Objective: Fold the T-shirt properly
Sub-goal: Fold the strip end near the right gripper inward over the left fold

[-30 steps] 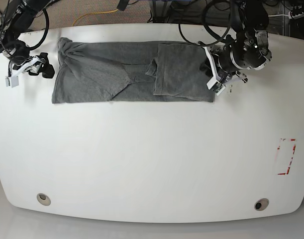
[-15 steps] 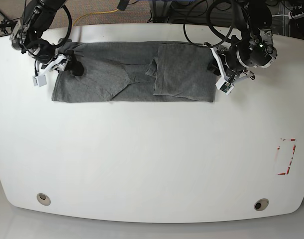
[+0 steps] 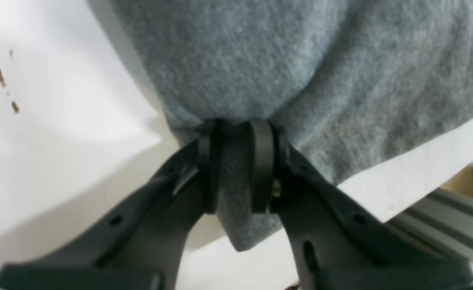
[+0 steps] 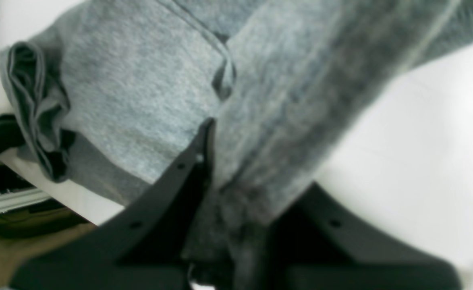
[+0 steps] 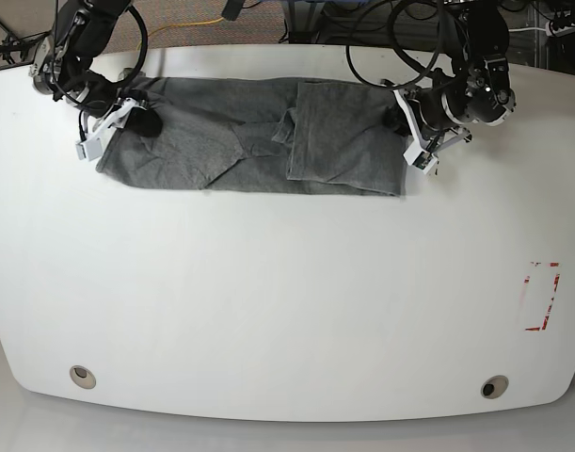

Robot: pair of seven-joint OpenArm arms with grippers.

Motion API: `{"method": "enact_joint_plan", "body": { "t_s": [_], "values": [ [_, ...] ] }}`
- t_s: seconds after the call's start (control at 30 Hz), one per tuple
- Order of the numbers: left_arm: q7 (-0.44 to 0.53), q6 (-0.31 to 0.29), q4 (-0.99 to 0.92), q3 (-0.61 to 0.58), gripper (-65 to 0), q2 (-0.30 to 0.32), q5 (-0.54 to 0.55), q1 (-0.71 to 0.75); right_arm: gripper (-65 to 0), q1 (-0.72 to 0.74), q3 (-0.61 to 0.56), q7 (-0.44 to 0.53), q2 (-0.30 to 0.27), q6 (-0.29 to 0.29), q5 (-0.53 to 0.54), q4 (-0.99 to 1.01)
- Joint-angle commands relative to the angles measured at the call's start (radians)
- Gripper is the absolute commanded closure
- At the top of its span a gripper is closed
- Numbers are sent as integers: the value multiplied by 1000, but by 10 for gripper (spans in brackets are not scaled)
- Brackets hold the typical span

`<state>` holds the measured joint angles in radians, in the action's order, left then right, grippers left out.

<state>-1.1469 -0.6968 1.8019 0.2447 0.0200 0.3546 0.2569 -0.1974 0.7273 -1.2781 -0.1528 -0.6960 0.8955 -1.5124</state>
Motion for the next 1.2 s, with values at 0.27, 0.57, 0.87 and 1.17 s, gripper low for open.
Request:
{"method": "enact_joint_plan", "body": {
  "t_s": [0.27, 0.57, 0.87, 1.17],
  "values": [
    [12, -1, -40, -3, -103, -13, 7, -3, 0, -21, -4, -56, 68, -2, 32, -396],
    [18, -1, -127, -3, -103, -56, 4, -5, 0, -38, -251, -54, 239, -2, 24, -497],
    [18, -1, -132, -9, -103, -85, 2, -5, 0, -12, -395, -50, 293, -2, -51, -497],
    [20, -1, -129, -11, -103, -71, 2, -5, 0, 54, -516, -19, 304, -2, -181, -492]
  ]
}}
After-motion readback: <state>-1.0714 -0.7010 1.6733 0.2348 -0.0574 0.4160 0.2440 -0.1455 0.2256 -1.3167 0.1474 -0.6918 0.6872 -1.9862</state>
